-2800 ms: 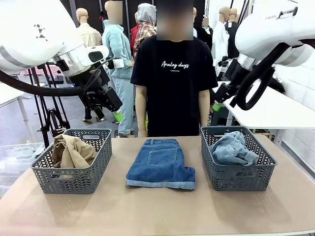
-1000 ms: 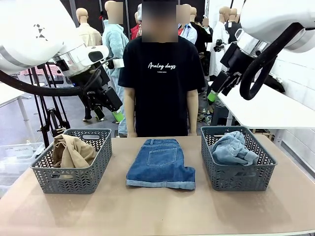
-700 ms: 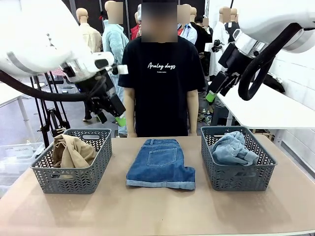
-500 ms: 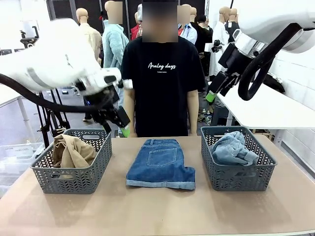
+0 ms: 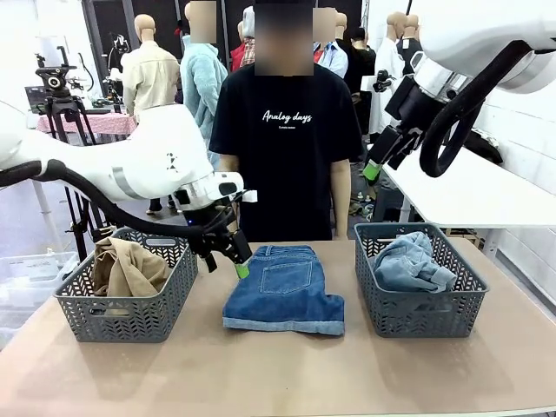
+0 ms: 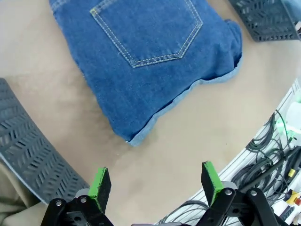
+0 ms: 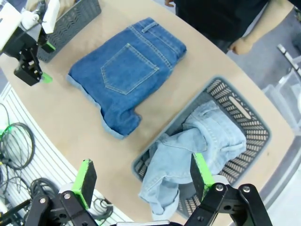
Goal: Sort the tops and bottoms.
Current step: Lift clothes from the center of the table with your left hand.
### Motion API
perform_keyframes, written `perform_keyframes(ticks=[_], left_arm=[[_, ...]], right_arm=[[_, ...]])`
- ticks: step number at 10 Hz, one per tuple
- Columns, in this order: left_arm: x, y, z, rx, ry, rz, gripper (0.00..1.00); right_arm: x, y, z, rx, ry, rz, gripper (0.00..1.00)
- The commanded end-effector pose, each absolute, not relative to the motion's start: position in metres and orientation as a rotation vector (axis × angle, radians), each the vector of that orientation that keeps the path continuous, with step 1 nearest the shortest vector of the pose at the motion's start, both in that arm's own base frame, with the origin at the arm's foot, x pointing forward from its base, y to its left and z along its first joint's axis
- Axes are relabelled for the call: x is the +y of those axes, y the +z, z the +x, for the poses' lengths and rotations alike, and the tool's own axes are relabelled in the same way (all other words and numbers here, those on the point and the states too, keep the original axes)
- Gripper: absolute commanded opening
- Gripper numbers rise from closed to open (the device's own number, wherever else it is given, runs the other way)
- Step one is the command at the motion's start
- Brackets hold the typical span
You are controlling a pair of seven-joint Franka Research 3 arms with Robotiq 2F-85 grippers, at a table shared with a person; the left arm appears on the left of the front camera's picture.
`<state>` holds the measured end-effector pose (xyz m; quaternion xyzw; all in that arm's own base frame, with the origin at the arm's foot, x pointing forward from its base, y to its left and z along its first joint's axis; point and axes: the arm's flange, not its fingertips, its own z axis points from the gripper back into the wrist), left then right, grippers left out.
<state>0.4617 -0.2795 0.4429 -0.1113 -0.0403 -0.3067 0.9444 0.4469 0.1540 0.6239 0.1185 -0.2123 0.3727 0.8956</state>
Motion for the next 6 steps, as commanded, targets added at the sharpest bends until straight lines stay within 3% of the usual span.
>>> perform_keyframes(ticks=[1, 6], left_arm=[[-0.269, 0.441, 0.463, -0.087, -0.615, -0.243, 1.0], [-0.303, 0.437, 0.473, -0.094, -0.652, -0.265, 1.0]], right_arm=[[0.155, 0.623, 0.448, -0.443, 0.772, 0.242, 1.0], [0.155, 0.623, 0.448, -0.443, 0.772, 0.242, 1.0]])
